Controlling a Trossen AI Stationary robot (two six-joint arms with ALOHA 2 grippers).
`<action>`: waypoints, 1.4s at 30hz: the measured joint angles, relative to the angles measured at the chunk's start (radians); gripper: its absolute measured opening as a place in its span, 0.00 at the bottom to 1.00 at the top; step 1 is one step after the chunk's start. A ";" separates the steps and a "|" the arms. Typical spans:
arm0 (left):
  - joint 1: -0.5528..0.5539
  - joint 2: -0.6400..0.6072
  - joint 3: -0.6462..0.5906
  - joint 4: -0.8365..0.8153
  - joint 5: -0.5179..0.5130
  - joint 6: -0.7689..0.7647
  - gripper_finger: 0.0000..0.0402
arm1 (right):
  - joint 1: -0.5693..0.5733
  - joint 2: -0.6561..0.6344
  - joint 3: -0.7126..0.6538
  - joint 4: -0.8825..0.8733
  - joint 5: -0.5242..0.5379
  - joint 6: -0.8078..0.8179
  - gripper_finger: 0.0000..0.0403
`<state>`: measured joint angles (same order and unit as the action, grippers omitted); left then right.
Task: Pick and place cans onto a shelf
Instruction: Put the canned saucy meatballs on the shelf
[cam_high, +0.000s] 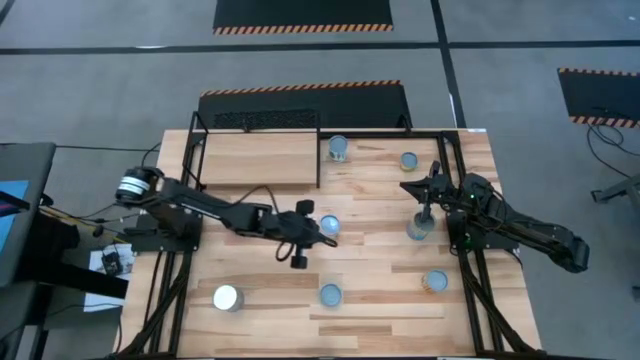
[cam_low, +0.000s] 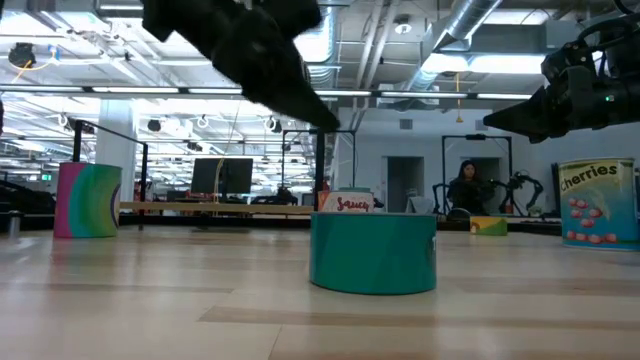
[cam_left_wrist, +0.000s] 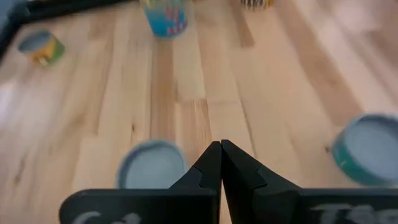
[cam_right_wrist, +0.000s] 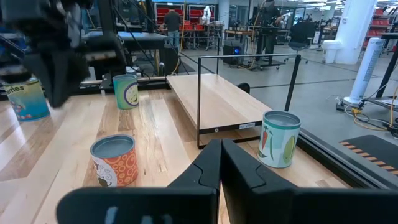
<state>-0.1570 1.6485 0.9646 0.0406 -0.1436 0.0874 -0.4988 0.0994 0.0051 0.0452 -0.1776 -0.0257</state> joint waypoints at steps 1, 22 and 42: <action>0.000 0.022 0.011 0.001 -0.001 -0.001 0.01 | 0.000 0.000 0.000 0.000 0.000 0.000 0.08; 0.000 0.215 0.077 0.020 -0.157 0.140 0.26 | 0.000 0.000 0.000 0.001 0.000 0.000 0.08; -0.007 0.161 0.206 -0.256 -0.175 0.128 0.01 | 0.000 0.000 0.000 0.001 0.000 0.000 0.08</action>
<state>-0.1638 1.8099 1.1709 -0.2156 -0.3190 0.2154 -0.4992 0.0994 0.0052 0.0460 -0.1780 -0.0257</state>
